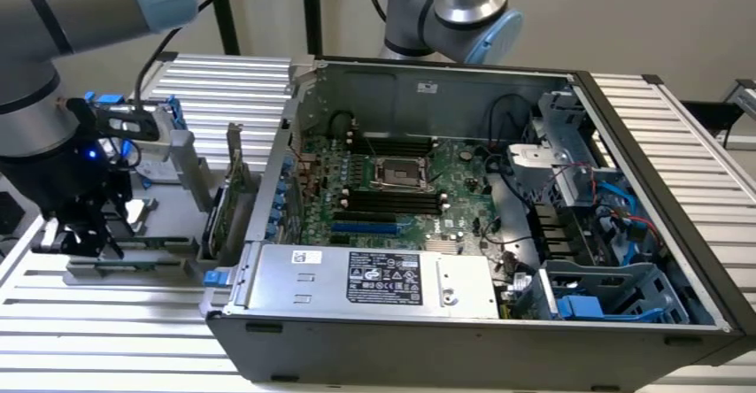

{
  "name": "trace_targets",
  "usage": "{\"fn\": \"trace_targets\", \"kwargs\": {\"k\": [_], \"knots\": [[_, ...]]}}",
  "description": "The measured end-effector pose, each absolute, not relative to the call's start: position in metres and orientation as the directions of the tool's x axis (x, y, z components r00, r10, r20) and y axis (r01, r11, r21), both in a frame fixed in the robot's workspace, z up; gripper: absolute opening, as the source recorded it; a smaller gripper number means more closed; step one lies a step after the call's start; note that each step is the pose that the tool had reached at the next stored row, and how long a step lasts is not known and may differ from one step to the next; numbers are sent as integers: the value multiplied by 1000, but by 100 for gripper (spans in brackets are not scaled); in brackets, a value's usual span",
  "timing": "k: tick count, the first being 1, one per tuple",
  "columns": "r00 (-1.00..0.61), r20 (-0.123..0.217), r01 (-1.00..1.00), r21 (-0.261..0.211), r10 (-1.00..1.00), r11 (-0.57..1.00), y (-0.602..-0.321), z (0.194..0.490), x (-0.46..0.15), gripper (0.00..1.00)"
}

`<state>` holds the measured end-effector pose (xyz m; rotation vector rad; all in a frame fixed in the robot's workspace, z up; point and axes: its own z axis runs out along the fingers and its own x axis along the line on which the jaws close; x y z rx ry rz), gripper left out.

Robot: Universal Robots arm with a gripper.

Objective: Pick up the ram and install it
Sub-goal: 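Pick up the ram and move it above insertion slot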

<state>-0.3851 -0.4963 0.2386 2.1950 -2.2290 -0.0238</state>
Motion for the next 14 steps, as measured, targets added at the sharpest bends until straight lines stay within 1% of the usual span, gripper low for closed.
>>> {"fn": "trace_targets", "kwargs": {"k": [14], "knots": [[-9, -1, -1000, 8, -1000, 9, -498, 213, -386, 36]]}}
